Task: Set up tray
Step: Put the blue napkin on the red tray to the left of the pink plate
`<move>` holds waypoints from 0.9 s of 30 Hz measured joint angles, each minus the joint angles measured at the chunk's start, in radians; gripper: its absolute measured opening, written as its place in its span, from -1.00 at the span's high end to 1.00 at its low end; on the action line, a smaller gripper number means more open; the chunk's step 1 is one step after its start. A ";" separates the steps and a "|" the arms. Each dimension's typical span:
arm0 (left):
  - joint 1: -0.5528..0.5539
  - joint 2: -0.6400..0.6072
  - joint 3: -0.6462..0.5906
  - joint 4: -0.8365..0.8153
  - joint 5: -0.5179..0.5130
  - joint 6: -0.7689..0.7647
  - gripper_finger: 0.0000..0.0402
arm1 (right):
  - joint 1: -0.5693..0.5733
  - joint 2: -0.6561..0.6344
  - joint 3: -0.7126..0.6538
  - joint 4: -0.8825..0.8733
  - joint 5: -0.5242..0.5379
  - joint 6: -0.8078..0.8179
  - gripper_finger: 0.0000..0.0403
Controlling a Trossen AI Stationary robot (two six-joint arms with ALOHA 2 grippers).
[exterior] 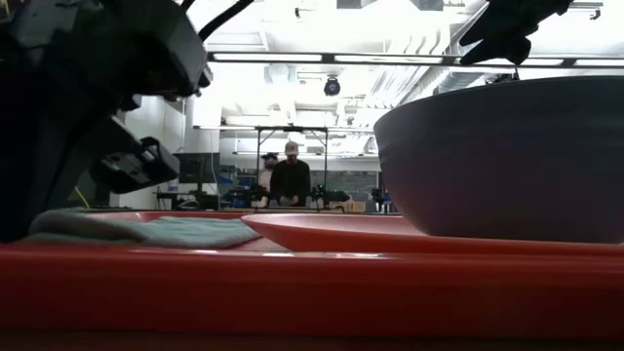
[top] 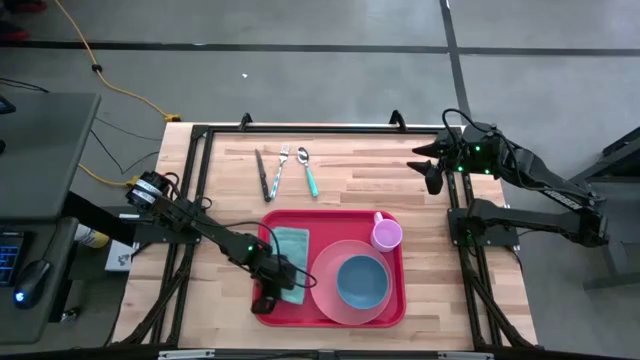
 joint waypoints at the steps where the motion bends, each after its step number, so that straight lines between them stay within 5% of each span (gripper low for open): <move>1: 0.000 0.000 0.000 0.017 0.000 -0.002 0.97 | 0.000 0.000 0.000 0.000 0.000 0.000 -0.06; 10: 0.000 0.000 0.000 0.061 -0.011 -0.028 0.96 | 0.000 0.000 0.000 0.000 -0.001 -0.002 -0.06; 27: 0.000 -0.001 0.000 0.101 -0.001 -0.086 0.37 | 0.000 0.000 0.000 0.000 -0.002 -0.015 -0.06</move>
